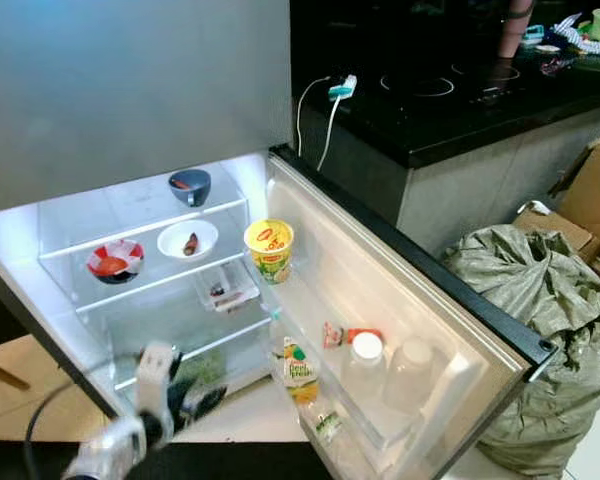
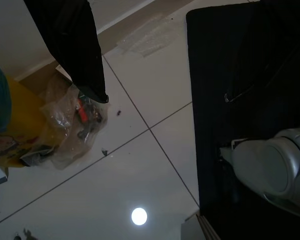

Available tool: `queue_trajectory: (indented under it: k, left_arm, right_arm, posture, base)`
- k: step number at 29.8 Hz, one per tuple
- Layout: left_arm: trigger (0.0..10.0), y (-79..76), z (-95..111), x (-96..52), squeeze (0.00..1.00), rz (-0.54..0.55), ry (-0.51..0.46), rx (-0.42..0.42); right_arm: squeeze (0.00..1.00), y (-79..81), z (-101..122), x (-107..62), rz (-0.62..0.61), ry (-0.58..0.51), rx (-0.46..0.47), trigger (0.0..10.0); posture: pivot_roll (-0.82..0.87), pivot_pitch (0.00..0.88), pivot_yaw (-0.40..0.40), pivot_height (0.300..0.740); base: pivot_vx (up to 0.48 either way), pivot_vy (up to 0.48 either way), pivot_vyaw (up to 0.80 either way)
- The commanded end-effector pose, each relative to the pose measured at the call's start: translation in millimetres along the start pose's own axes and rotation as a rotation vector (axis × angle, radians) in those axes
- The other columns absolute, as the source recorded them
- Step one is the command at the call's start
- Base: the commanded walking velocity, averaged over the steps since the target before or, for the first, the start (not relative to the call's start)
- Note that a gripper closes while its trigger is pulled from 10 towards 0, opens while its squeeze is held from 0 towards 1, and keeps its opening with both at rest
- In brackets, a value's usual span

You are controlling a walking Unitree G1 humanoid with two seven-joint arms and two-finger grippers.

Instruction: Restocking fridge

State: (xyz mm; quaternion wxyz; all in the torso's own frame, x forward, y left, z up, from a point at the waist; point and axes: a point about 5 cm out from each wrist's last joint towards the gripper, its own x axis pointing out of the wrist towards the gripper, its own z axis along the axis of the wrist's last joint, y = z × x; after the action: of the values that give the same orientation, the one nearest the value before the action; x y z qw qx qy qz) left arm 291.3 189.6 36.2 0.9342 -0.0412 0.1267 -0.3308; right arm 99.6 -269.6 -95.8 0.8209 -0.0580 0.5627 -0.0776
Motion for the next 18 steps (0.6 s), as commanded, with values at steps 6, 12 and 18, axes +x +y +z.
queue_trajectory:
  k: [6, 12, 18]
  left_arm:
    - [10.0, -12.1, 92, 19.8, 0.00, -0.363, -0.170, 0.239]
    - [10.0, -28.9, 144, 33.1, 0.00, -0.522, -0.260, 0.350]
    - [10.0, -55.1, 153, 63.0, 1.00, -0.672, -0.149, 0.509]
  right_arm:
    - [0.00, 1.7, -6, -0.4, 0.001, 0.025, 0.009, 10.0]
    - [0.00, 2.7, -8, -0.4, 0.000, 0.026, 0.020, 10.0]
    - [0.00, 6.3, -11, -0.4, -0.002, 0.035, 0.057, 10.0]
  posture:
    - [-0.10, 0.042, 0.000, 0.740]
    - [-0.11, 0.042, 0.013, 0.740]
    - [-0.13, 0.038, 0.034, 0.740]
  base:
    - [0.000, 0.000, 0.00]
    - [0.000, 0.000, 0.00]
    - [0.000, 0.000, 0.00]
